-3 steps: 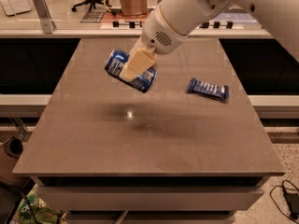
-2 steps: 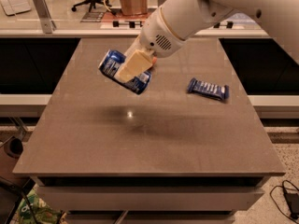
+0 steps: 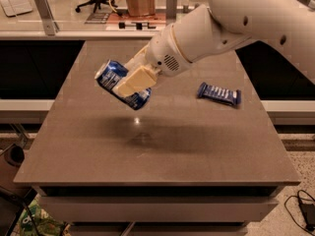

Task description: Place pepsi can upright

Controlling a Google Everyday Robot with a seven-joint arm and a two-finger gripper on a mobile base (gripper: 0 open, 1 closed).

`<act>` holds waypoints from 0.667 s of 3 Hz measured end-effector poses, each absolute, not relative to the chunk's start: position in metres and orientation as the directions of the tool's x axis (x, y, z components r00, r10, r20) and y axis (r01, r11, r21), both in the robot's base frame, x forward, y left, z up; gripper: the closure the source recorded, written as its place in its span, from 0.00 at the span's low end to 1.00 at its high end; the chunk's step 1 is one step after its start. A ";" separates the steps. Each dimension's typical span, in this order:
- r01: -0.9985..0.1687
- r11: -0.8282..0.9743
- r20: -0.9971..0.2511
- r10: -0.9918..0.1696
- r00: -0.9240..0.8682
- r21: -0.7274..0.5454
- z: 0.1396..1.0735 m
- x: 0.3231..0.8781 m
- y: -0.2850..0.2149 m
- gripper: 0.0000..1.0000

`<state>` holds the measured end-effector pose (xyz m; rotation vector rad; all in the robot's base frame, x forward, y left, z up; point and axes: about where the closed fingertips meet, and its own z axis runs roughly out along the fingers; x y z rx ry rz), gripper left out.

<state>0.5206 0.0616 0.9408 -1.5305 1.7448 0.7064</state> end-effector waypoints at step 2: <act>-0.985 0.169 -0.888 -0.458 -0.045 -0.037 0.935 0.512 0.066 1.00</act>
Offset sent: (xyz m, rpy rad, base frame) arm -0.0067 -0.0007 -0.0073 0.2942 -0.0411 -0.0273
